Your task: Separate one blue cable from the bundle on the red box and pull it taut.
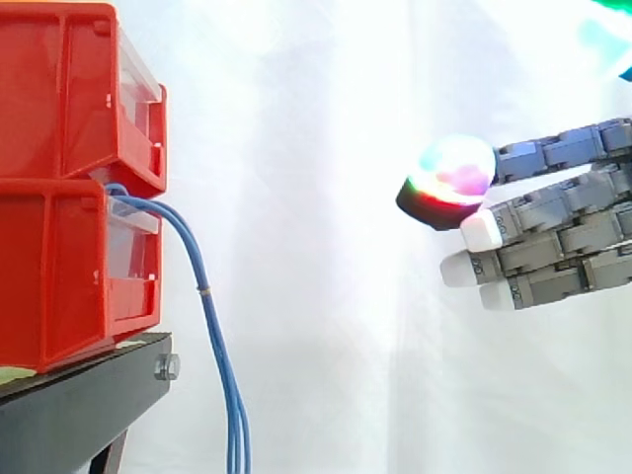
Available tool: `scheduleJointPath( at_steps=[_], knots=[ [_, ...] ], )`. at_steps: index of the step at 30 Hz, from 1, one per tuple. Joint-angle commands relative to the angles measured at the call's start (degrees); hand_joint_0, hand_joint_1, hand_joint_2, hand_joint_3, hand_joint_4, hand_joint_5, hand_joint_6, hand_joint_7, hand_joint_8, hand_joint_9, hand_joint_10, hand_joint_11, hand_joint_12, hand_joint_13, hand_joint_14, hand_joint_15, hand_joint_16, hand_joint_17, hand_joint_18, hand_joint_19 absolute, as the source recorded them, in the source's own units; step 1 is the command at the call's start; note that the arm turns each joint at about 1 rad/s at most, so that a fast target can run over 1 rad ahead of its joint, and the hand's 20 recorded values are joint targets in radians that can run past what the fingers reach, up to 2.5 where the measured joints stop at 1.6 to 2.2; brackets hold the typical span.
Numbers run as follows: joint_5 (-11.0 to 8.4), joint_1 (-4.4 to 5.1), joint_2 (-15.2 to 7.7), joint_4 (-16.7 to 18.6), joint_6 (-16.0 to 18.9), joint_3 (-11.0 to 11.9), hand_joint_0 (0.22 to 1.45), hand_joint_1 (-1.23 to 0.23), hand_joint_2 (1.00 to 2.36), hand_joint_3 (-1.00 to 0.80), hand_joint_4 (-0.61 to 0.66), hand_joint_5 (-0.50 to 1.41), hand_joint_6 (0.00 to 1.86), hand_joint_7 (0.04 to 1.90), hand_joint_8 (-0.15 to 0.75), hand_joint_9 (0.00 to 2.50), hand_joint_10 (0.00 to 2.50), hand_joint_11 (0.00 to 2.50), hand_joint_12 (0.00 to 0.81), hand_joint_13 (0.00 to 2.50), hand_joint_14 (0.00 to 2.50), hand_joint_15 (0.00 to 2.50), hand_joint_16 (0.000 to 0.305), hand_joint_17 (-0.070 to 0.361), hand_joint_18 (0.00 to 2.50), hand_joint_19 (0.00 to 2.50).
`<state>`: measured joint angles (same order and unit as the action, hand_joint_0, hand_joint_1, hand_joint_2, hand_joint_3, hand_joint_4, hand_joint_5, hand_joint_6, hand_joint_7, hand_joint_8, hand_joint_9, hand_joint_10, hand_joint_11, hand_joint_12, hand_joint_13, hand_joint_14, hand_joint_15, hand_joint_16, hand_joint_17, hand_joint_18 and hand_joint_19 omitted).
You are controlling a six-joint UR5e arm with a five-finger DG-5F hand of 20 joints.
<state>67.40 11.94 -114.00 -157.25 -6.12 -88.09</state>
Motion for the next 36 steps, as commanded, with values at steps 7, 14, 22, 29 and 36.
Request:
scheduleJointPath(
  at_steps=[7,14,22,29,36],
  knots=[
    [-1.22,0.37,-0.26,0.01,-0.03,0.02,0.5,-0.61,1.0,-0.47,0.25,-0.16,0.5,0.72,0.282,0.67,0.0,0.15,0.262,0.38,0.0,0.04,0.031,0.071,0.14,0.16],
    [-1.39,0.1,-3.07,1.42,1.11,0.11,0.5,-0.61,1.0,-0.47,0.25,-0.16,0.5,0.72,0.282,0.68,0.01,0.15,0.263,0.39,0.0,0.04,0.031,0.071,0.15,0.17],
    [-1.31,-0.07,-6.67,3.53,1.9,1.69,0.51,-0.61,1.0,-0.47,0.26,-0.15,0.5,0.73,0.283,0.7,0.01,0.16,0.262,0.42,0.0,0.05,0.031,0.069,0.17,0.17],
    [-2.98,0.37,-9.4,3.09,0.76,4.85,0.52,-0.61,1.0,-0.47,0.26,-0.15,0.5,0.73,0.284,0.72,0.01,0.17,0.261,0.43,0.0,0.06,0.031,0.069,0.18,0.17],
    [-2.89,-0.25,-17.48,3.09,3.83,12.68,0.52,-0.61,1.0,-0.47,0.27,-0.15,0.5,0.73,0.282,0.72,0.01,0.16,0.26,0.44,0.0,0.06,0.031,0.069,0.19,0.17]
  ],
)
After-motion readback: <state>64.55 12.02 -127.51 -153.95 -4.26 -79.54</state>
